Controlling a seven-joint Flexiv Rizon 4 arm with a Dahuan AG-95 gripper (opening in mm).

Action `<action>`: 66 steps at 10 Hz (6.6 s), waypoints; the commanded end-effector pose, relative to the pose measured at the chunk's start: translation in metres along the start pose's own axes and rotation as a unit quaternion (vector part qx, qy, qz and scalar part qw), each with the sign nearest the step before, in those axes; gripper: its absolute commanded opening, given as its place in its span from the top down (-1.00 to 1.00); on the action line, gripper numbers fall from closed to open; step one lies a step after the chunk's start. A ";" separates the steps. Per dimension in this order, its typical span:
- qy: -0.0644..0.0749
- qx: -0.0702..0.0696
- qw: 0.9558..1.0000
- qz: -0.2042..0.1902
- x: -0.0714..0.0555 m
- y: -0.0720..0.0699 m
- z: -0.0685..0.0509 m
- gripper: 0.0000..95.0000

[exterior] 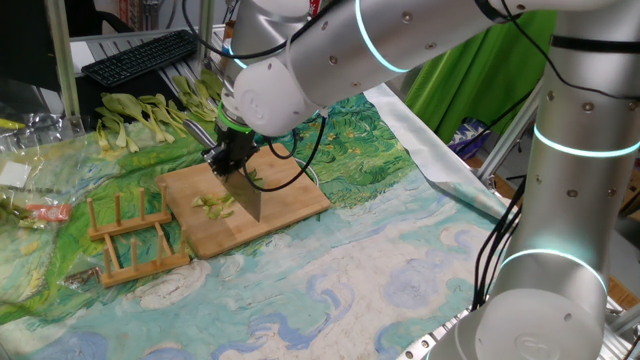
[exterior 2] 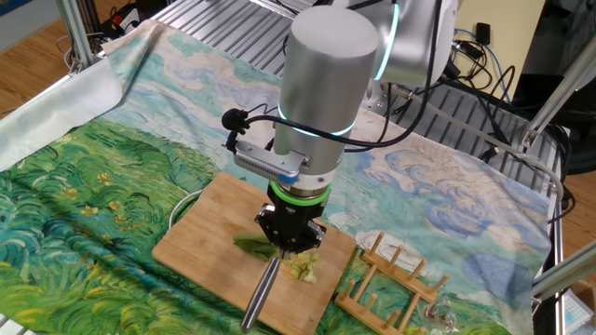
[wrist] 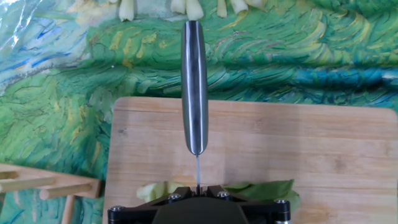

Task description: Chop the pakchoi

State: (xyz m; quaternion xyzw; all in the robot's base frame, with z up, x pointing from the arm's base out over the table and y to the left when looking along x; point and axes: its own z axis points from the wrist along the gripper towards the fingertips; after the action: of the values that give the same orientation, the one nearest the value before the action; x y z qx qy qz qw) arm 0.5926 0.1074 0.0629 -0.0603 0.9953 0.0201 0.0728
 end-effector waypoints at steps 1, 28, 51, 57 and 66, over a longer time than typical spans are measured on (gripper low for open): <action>-0.002 0.001 1.000 0.002 -0.001 -0.001 0.002 1.00; 0.011 0.012 0.999 0.028 0.005 -0.016 0.007 1.00; -0.002 0.009 0.999 0.033 0.015 -0.005 0.035 1.00; -0.007 -0.002 0.999 0.046 0.016 -0.002 0.031 1.00; -0.006 -0.005 0.998 0.058 0.012 0.001 0.027 1.00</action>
State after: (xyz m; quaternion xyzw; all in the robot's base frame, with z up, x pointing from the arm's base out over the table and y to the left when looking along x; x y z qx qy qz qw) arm 0.5852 0.1086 0.0331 -0.0023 0.9965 0.0302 0.0785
